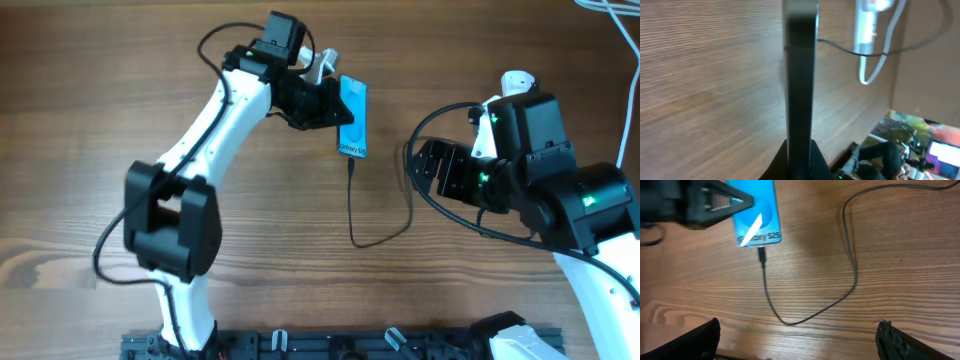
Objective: Plug charger to phone and switch on socket
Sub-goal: 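Lower the phone with the left gripper and lay it flat on the table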
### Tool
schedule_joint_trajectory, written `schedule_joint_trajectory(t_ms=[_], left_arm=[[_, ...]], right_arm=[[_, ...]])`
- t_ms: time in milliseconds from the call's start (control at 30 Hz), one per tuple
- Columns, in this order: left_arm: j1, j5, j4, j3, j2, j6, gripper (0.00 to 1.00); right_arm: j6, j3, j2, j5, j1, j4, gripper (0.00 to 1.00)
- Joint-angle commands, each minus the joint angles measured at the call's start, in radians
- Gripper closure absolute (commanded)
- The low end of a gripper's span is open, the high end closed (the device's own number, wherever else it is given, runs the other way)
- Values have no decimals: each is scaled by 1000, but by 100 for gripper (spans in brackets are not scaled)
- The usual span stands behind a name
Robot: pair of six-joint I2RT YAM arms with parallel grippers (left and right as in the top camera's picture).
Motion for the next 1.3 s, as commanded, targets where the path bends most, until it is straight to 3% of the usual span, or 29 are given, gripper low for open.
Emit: schedule_joint_trajectory(t_ms=[0, 967, 1133, 1267], left_arm=[[5, -42, 13, 3, 55, -24, 96], [5, -114, 12, 2, 240, 8, 94], [5, -137, 14, 2, 240, 42, 85], [5, -175, 12, 2, 240, 60, 84]], right_arm=[[1, 19, -4, -17, -5, -2, 0], [2, 13, 97, -54, -5, -4, 0], [2, 13, 97, -54, -5, -2, 0], [1, 13, 97, -54, -5, -4, 0]])
